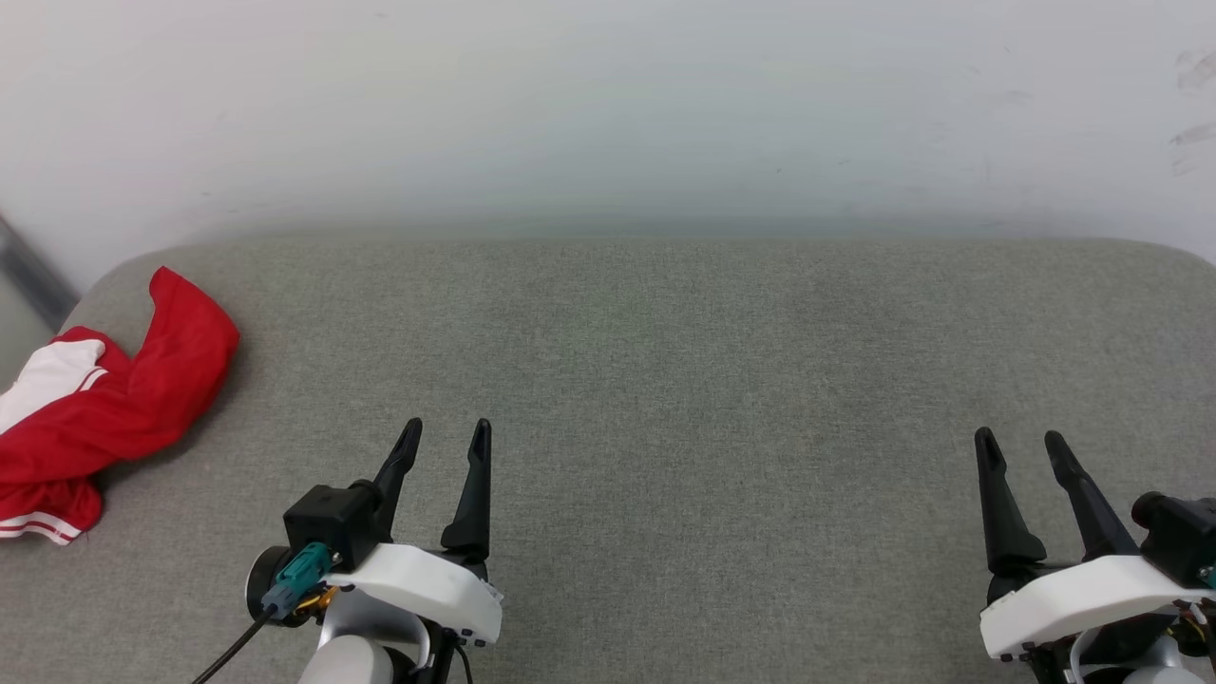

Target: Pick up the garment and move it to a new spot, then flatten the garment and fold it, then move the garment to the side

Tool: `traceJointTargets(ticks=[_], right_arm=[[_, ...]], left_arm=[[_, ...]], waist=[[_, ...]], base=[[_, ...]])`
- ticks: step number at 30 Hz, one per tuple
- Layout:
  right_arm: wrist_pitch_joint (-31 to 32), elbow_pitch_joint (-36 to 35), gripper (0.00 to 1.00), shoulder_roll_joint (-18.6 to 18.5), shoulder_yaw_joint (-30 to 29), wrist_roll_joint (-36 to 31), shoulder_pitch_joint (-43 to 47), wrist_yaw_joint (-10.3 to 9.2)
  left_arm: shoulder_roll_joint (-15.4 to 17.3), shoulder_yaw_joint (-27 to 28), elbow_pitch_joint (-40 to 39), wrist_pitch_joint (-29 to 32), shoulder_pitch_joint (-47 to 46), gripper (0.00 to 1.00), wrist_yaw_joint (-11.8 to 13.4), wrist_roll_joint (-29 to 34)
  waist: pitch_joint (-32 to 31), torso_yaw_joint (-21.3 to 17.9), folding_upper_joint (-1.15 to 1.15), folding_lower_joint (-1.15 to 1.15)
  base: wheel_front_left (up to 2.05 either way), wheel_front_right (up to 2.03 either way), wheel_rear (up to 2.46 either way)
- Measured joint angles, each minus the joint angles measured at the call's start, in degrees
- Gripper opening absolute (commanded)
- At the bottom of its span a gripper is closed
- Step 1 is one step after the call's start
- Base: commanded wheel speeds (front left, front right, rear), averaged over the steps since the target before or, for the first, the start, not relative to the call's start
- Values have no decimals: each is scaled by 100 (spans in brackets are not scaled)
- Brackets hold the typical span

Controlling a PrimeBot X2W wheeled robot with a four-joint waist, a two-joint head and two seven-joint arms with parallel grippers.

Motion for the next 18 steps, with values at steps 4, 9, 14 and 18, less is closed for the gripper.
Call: traceJointTargets(ticks=[4,9,14,18], right_arm=[[13,-49,100,11,-37,-222,26,0],[18,-89,100,20,-31,-469,56,0],[21,-109,100,23,-23,-641,57,0],[12,-127,100,23,-15,-794,57,0]], left_arm=[[-1,-24,36,-49,-48,100,7,183],[0,-44,79,-110,-59,100,34,388],[-1,-60,108,-164,-75,100,51,577],[-4,-68,156,-210,-90,100,52,708]], waist=[[2,5,0,0],[4,9,0,0],[1,16,0,0],[2,28,0,0]], base=[[0,0,0],[0,0,0],[0,0,0],[0,0,0]])
